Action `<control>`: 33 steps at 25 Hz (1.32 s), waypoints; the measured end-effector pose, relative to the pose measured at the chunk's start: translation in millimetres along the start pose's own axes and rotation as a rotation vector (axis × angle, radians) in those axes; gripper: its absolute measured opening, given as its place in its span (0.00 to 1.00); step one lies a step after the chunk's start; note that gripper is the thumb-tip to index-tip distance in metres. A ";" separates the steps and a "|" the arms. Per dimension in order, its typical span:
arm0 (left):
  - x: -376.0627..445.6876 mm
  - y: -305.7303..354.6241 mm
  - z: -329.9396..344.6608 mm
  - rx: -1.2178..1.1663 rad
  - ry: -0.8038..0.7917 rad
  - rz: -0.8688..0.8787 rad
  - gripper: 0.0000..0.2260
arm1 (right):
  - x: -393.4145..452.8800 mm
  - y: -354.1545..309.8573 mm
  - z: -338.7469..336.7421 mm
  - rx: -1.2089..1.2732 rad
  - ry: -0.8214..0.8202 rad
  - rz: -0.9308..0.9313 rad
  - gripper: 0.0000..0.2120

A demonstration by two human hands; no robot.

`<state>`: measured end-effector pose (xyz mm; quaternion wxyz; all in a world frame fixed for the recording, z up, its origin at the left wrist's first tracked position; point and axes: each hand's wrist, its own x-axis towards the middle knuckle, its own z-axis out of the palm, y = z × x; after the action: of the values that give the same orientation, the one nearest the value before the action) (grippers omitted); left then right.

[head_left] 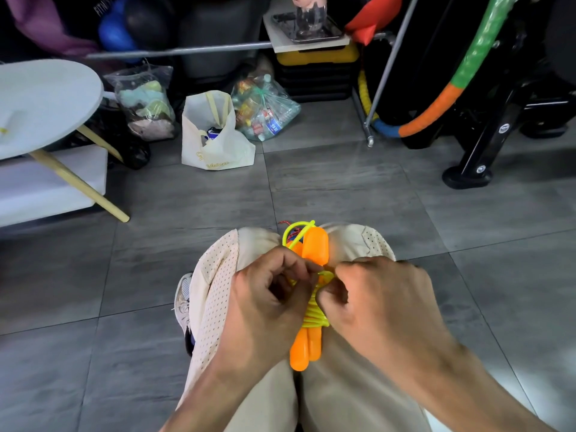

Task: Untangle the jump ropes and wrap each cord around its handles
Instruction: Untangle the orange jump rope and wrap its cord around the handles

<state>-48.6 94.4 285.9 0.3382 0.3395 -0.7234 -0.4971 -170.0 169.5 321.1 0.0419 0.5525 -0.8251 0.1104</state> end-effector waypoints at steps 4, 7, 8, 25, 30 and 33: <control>-2.2 -3.9 -0.7 -0.005 0.008 0.003 0.11 | 5.1 17.7 3.1 0.846 -0.213 0.236 0.16; -0.3 -6.4 0.3 -0.239 -0.012 0.008 0.10 | 8.6 23.8 4.9 1.452 -0.288 0.528 0.11; 0.5 -5.8 1.7 -0.351 -0.023 0.028 0.09 | 10.2 23.7 2.3 1.580 -0.288 0.576 0.10; 55.5 6.6 -29.4 -0.721 -0.252 -0.398 0.24 | 78.3 18.0 7.8 1.702 -0.419 0.483 0.08; 91.5 -24.6 -7.8 -0.875 -0.166 -0.679 0.15 | 107.5 32.0 56.3 1.374 -0.426 0.484 0.12; 108.2 -75.5 14.1 -0.783 -0.052 -0.781 0.04 | 104.5 56.4 119.4 1.095 -0.377 0.672 0.11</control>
<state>-107.1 -8.9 226.8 0.2117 0.4192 -0.3131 -0.8255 -255.9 68.5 217.4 -0.4262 0.2169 -0.7703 0.4218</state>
